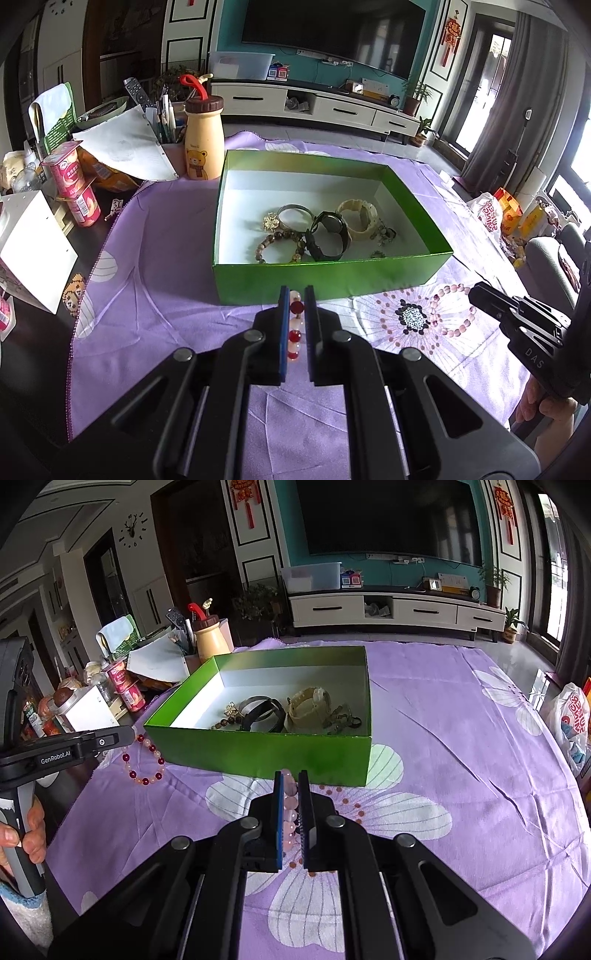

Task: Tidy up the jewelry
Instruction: 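Carry the red and pink bead bracelets into the green box with both tools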

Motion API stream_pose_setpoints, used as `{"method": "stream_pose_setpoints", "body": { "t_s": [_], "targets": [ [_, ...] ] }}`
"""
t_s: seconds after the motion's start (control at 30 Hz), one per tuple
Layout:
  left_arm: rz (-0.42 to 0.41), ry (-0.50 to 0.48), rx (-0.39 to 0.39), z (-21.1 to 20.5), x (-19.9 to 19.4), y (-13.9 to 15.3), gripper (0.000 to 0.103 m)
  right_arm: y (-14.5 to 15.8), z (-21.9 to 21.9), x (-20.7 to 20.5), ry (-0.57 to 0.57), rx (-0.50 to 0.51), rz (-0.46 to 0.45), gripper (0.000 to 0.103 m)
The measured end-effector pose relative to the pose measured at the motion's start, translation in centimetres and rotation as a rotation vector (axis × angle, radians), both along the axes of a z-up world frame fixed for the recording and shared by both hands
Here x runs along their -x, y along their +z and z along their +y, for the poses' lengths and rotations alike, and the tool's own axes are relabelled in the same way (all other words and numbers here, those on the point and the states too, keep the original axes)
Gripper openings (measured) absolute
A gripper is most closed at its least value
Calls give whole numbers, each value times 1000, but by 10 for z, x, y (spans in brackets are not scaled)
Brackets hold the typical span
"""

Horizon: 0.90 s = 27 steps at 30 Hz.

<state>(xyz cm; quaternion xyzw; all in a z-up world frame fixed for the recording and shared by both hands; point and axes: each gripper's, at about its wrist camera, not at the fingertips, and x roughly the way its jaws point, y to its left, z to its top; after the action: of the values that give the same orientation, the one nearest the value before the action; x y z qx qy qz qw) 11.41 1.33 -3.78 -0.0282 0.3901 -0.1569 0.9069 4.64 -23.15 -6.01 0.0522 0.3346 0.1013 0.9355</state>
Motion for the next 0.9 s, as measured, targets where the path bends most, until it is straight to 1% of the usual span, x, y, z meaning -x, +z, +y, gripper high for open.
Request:
{"method": "stream_pose_setpoints", "body": {
  "t_s": [0.47, 0.7, 0.9],
  "targets": [
    [-16, 1, -8, -3, -1, 10, 7, 5, -1, 1, 3, -11, -16, 7],
    [-17, 2, -4, -2, -10, 18, 7, 13, -4, 0, 5, -14, -34, 7],
    [-27, 1, 1, -5, -25, 30, 7, 24, -7, -11, 3, -27, -58, 7]
  ]
}}
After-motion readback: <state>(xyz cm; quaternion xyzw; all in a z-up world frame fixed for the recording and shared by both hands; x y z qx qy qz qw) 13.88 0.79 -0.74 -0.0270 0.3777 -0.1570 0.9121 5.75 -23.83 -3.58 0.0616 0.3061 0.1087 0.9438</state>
